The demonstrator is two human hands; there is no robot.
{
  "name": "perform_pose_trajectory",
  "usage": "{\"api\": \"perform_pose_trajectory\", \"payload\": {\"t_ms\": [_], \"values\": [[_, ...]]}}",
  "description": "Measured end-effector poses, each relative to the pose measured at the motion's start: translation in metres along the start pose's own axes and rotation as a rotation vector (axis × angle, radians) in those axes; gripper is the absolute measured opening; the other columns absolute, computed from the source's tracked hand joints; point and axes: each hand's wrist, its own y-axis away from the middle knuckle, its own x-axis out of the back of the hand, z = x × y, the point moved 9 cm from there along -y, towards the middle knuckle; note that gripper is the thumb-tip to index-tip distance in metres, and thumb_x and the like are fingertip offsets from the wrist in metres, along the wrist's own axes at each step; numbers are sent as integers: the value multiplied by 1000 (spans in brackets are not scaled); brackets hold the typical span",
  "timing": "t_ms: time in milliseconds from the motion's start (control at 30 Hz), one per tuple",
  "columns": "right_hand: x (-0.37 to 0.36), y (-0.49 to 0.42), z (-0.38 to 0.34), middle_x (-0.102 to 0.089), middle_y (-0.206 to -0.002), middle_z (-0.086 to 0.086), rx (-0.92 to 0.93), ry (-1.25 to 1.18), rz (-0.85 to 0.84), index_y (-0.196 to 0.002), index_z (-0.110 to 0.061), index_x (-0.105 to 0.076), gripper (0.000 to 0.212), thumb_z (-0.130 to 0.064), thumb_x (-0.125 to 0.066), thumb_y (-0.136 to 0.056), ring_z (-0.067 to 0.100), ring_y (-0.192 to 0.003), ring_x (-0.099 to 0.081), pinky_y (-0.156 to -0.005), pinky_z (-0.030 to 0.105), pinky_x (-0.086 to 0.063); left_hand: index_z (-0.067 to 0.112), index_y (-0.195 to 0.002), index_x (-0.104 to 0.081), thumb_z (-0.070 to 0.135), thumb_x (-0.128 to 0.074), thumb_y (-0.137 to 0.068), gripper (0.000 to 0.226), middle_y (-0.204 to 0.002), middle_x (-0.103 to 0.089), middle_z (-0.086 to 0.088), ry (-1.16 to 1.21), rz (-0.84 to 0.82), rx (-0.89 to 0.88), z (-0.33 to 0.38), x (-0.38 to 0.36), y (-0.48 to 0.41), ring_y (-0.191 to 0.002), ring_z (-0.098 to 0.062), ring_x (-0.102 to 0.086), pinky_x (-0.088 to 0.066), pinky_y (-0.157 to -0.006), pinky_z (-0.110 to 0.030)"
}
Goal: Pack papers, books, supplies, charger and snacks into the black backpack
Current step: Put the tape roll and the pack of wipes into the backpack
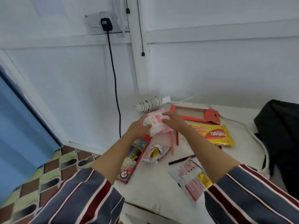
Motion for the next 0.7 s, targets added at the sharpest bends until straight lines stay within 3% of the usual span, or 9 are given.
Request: {"api": "perform_pose_trajectory", "payload": {"t_ms": [133,267,500,667,700], "values": [[-2,-15,2,-47,-138,11,-41,-24,15,-128,-11,-55,43,-15,-63,-86,24,-125,-44,-97,29,-35,21,-137,-44,24,-47,-95,42,-145,-42,-4,38,-2,-76,6,0,-15,-126,-23,-46,-36,-106,-34],[1,-14,4,-48,-136,13,-57,-86,42,-126,-8,-56,44,-11,-66,-83,25,-123,-45,-91,27,-36,24,-130,-53,25,-51,-92,38,-141,-48,-2,17,11,-137,12,-1,-23,-120,-23,-50,-39,-102,-34],[16,4,-1,-50,-132,20,-51,-269,93,-125,-8,-56,46,-5,-67,-81,30,-120,-48,-99,36,-42,27,-122,-60,31,-54,-89,35,-135,-53,0,45,169,-158,28,17,-9,-116,-23,-54,-42,-98,-34],[43,35,-16,-56,-125,11,-1,-523,198,-125,-2,-56,43,-2,-65,-83,19,-108,-53,-85,20,-47,27,-113,-66,26,-55,-85,29,-126,-61,3,171,332,-216,64,45,25,-106,-22,-60,-46,-91,-30],[49,45,-17,-55,-124,9,1,-592,216,-125,-4,-56,42,-2,-64,-84,20,-109,-54,-83,22,-49,26,-112,-66,24,-56,-85,29,-124,-62,2,203,352,-240,75,49,35,-102,-24,-61,-47,-88,-29]]}}
